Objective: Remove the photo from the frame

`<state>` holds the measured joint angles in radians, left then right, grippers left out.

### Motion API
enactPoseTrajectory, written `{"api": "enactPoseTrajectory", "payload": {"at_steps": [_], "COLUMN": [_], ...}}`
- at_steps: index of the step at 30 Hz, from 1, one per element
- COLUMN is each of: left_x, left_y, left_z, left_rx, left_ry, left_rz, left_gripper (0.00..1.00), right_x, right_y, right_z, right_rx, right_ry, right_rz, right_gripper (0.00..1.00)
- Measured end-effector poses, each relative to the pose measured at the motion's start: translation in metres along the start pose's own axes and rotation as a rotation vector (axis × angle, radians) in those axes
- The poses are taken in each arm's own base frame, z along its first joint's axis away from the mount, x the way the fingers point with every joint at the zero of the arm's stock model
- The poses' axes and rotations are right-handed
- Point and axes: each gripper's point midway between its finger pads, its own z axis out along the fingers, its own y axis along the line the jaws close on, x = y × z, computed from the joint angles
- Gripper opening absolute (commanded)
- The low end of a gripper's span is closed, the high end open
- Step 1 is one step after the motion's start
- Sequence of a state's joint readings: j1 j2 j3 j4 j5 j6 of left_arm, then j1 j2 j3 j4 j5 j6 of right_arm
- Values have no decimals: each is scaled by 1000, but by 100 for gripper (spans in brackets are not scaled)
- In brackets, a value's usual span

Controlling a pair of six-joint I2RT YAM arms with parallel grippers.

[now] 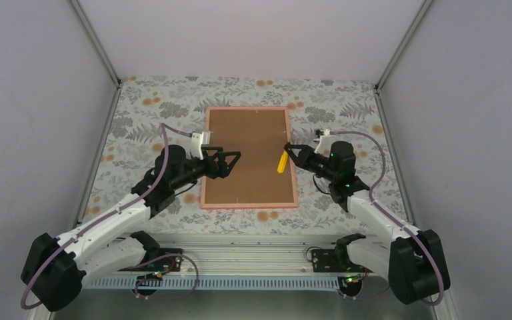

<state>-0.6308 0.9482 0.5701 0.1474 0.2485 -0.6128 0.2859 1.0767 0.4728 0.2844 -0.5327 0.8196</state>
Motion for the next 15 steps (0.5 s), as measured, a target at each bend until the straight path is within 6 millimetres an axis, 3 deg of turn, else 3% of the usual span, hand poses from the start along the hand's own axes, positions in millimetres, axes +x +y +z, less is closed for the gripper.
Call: {"api": "enactPoseTrajectory", "payload": {"at_steps": [7,15], "left_x": [10,35], "left_y": [-18,-36], "left_z": [16,35], "left_rx": [73,134], "left_ry": [19,92], "left_rz": [-15,-23], "left_gripper": [93,87], "right_x": [8,17], "right_y": [52,79], "right_z": [6,8], "right_rx": [-180,-259], "right_ry": [-9,-7], "right_rz": [-51,-48], "right_gripper": [4,4]}}
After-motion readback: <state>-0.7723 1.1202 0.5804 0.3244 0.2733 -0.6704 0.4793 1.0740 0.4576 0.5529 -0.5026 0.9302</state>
